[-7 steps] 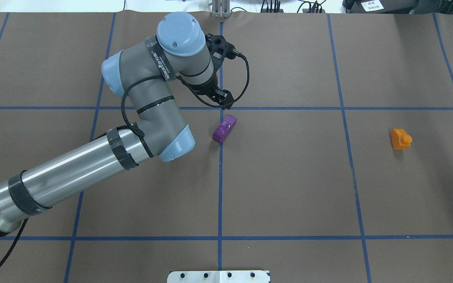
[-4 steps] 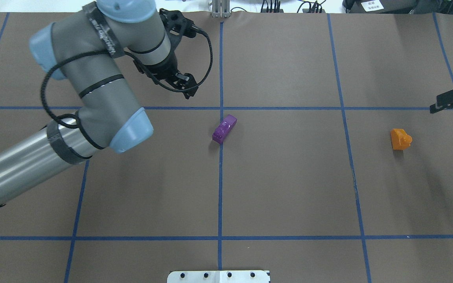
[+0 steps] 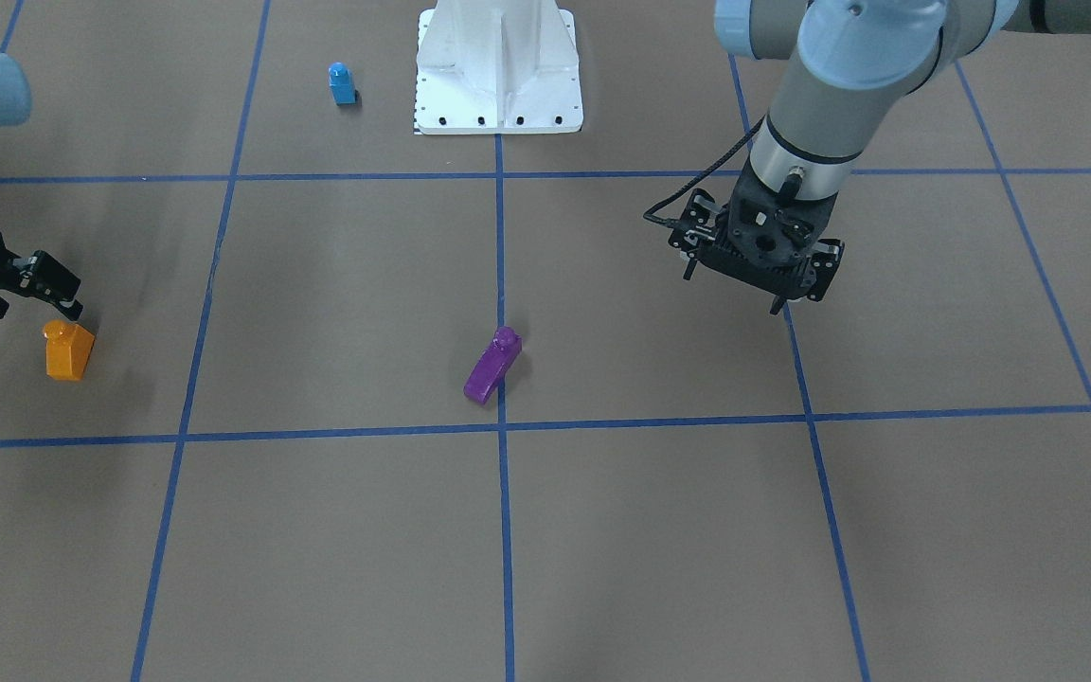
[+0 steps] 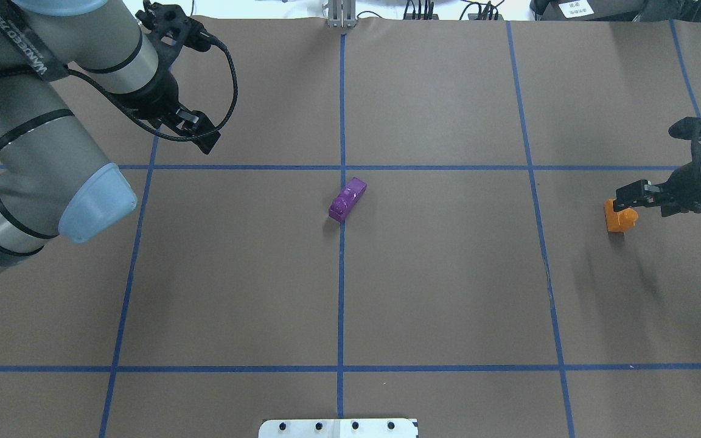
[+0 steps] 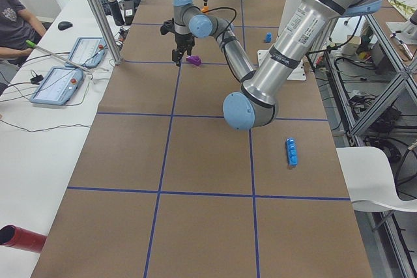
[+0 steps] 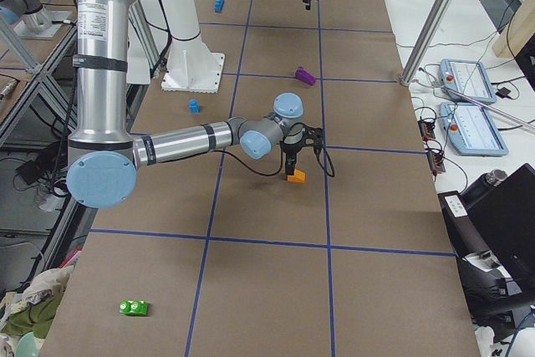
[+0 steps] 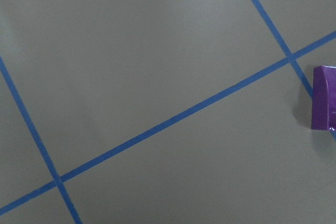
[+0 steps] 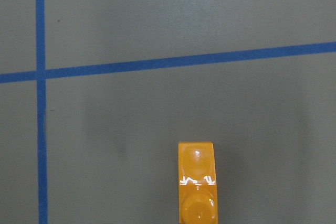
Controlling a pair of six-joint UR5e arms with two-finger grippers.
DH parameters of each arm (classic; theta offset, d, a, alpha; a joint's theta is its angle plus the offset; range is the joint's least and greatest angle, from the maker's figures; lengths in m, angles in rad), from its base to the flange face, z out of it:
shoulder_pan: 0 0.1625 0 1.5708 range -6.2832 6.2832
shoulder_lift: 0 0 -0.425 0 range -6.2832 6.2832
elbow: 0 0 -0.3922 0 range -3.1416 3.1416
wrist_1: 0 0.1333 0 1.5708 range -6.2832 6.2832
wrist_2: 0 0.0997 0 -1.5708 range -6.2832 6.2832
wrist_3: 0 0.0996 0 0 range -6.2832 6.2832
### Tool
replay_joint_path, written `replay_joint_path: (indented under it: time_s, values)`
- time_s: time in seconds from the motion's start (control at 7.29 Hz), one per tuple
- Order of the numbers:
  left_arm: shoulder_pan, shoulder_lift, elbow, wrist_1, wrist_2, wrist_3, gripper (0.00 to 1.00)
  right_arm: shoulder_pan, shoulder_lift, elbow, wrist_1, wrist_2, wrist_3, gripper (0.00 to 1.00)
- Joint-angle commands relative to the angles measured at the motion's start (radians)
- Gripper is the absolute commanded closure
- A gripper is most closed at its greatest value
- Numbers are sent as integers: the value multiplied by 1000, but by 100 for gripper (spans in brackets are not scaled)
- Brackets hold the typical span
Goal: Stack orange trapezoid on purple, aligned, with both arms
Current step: 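Grasp the orange trapezoid block with the right gripper while the left arm withdraws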
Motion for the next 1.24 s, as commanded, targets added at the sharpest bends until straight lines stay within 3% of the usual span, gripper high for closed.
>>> replay_joint_path:
  time_s: [0.0,0.69,0.96,1.1]
  values:
    - [-3,15,-7,2,-1,3,0,-17,40,-63,3,-15,-9,0]
    - [-3,16,-10,0,-1,3,0,-31,91,-161,8,-13,-9,1]
    - [-5,16,-10,0,-1,3,0,-36,91,-166,8,-7,-10,23]
    - [-5,16,-9,0,-1,3,0,-36,90,-164,8,2,-9,44]
